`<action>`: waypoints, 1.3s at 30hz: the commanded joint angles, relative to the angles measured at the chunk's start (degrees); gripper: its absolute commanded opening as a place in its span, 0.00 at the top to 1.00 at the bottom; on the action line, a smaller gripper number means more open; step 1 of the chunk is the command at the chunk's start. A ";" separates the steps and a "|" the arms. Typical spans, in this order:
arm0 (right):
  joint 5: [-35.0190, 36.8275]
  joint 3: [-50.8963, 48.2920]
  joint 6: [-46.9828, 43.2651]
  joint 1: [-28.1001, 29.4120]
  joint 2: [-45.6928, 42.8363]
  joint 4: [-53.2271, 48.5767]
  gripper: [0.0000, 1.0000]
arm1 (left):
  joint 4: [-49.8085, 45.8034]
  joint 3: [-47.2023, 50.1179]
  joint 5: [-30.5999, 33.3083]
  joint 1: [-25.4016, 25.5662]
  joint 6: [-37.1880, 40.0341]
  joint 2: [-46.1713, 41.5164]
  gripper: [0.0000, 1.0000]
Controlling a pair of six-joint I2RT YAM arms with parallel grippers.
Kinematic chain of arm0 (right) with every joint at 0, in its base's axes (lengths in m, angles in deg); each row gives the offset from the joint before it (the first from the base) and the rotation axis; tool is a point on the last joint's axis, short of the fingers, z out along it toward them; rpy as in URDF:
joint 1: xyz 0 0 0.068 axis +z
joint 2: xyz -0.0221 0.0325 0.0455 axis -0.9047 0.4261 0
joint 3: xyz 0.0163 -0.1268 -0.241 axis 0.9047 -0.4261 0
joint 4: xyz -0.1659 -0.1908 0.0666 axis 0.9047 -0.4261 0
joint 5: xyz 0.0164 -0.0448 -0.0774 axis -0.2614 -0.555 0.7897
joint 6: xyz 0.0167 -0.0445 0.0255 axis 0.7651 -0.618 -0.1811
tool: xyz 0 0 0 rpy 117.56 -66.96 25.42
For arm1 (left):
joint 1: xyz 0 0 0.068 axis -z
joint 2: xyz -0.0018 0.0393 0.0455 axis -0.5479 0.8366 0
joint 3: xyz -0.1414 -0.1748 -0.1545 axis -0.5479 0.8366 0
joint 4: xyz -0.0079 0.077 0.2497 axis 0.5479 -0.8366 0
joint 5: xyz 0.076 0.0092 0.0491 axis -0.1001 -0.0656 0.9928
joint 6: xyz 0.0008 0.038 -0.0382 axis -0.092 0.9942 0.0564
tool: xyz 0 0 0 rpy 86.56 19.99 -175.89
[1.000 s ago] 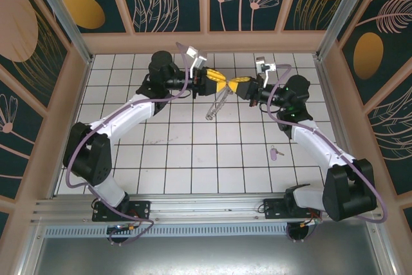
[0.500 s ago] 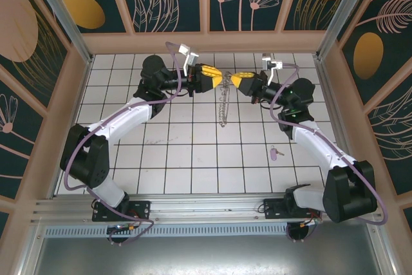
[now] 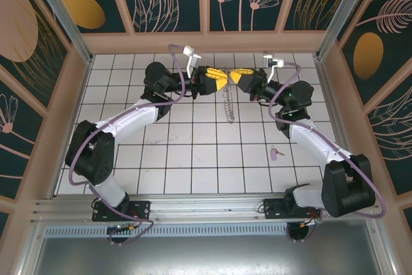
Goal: Put the keys on the keyring
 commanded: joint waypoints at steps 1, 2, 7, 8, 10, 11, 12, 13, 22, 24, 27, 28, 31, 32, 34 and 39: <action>0.50 0.59 0.86 0.96 -0.07 5.39 1.00 | 5.83 0.24 -0.25 0.13 -2.92 0.72 0.77; 0.46 0.54 0.86 1.02 -0.09 5.30 1.00 | 6.08 0.30 -0.20 0.16 -3.03 0.69 0.78; 0.39 0.08 0.85 1.18 -0.08 5.31 1.00 | 7.27 0.21 0.41 0.20 -4.01 0.76 0.78; 0.33 0.05 0.81 1.17 -0.07 5.31 1.00 | 7.70 0.13 0.50 0.20 -4.25 0.96 0.78; 0.24 -0.11 0.86 1.28 -0.17 5.34 1.00 | 7.87 -0.13 0.67 0.22 -4.53 1.00 0.78; 0.15 -0.10 0.83 1.29 -0.17 5.24 1.00 | 8.07 -0.18 0.84 0.22 -4.76 1.00 0.77; 0.15 -0.12 0.85 1.26 -0.29 5.25 1.00 | 8.31 -0.22 1.01 0.20 -4.95 0.99 0.76; 0.15 -0.17 0.86 1.29 -0.25 5.22 1.00 | 8.43 -0.30 1.07 0.21 -5.05 1.05 0.76; -0.35 -0.10 0.51 1.66 -0.21 4.69 1.00 | 9.73 -1.09 1.38 0.31 -6.29 3.36 0.78; -0.57 0.10 0.44 1.80 -0.09 4.69 1.00 | 9.83 -1.41 1.36 0.49 -6.51 3.59 0.77; -0.64 0.15 0.05 1.96 0.04 4.10 1.00 | 10.25 -1.72 1.62 0.57 -6.73 3.85 0.73; -0.66 0.10 -0.06 2.03 0.01 3.95 1.00 | 10.28 -1.80 1.68 0.56 -6.73 3.88 0.70; -0.30 0.03 -0.92 1.96 -0.40 2.83 1.00 | 10.01 -1.42 2.23 0.56 -6.35 3.63 0.67; -0.13 0.00 -1.44 1.99 -0.56 2.19 1.00 | 9.87 -1.14 2.70 0.57 -6.00 3.36 0.67; 0.30 -0.02 -2.56 1.95 -1.00 0.77 1.00 | 9.41 -0.55 3.62 0.44 -5.14 2.67 0.67; 0.79 -0.14 -3.40 0.99 -2.06 -0.99 1.00 | 7.91 2.37 8.15 -1.05 -2.71 -0.99 0.66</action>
